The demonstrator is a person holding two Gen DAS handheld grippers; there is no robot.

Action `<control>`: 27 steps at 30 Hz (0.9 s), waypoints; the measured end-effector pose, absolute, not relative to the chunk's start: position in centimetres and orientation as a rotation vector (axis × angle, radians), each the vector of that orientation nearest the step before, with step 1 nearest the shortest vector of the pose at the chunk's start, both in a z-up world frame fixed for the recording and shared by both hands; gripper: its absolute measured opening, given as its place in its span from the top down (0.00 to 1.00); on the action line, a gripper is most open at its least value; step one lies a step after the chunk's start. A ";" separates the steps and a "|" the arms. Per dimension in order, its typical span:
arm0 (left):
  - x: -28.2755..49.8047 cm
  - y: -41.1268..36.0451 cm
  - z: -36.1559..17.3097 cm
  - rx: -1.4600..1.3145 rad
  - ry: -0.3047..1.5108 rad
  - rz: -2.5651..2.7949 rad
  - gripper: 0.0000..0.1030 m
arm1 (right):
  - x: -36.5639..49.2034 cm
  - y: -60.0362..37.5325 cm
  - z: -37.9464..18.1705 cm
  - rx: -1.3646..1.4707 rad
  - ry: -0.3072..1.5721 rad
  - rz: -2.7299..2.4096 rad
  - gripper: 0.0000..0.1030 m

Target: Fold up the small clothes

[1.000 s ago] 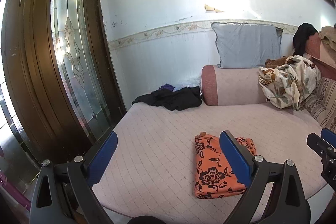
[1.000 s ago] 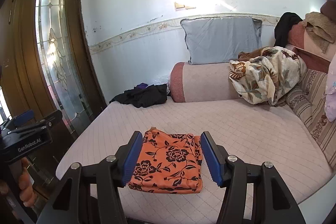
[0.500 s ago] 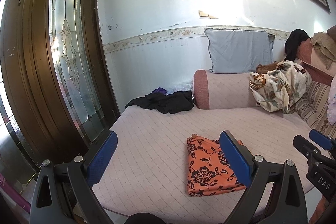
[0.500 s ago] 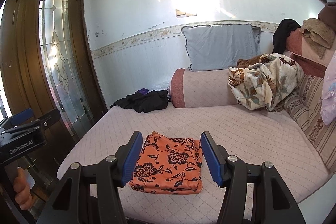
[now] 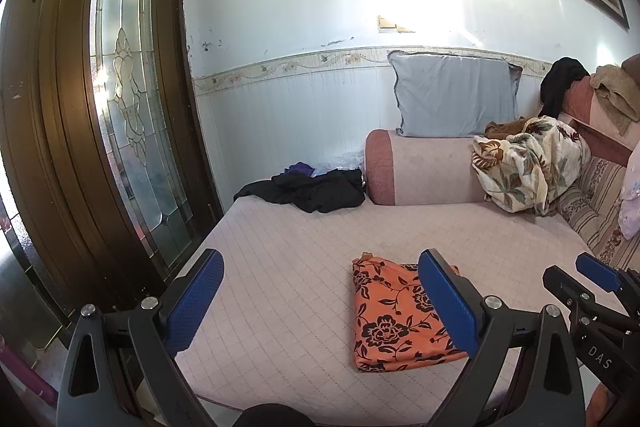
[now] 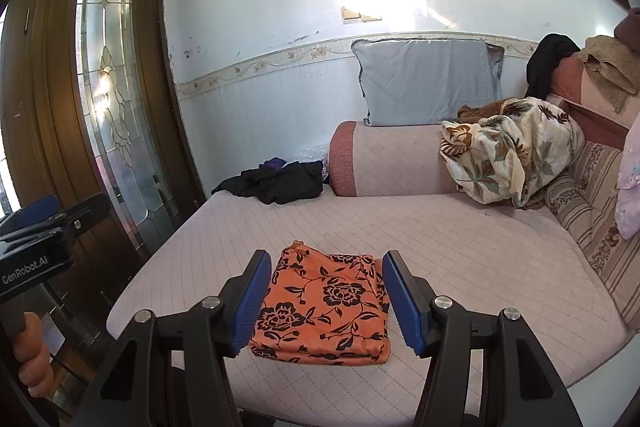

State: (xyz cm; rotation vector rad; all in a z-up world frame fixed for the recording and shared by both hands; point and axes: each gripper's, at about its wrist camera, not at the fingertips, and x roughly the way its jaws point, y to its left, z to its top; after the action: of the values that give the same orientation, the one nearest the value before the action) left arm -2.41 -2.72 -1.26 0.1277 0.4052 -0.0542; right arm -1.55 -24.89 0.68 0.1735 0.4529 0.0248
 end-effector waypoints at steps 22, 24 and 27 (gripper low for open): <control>-2.5 -2.0 -0.8 0.115 0.402 -0.090 0.05 | -1.6 -23.7 1.6 0.149 0.433 0.035 0.40; -2.1 -2.1 -0.8 0.117 0.404 -0.093 0.05 | -1.3 -23.6 1.7 0.147 0.431 0.035 0.40; -1.4 -2.1 -0.8 0.110 0.409 -0.096 0.05 | -0.7 -23.4 1.8 0.142 0.429 0.034 0.40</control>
State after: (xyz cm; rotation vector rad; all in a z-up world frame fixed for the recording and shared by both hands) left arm -1.38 -2.13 -0.80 0.1097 0.4088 -0.0961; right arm -0.68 -23.41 1.78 0.1422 0.4294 0.0340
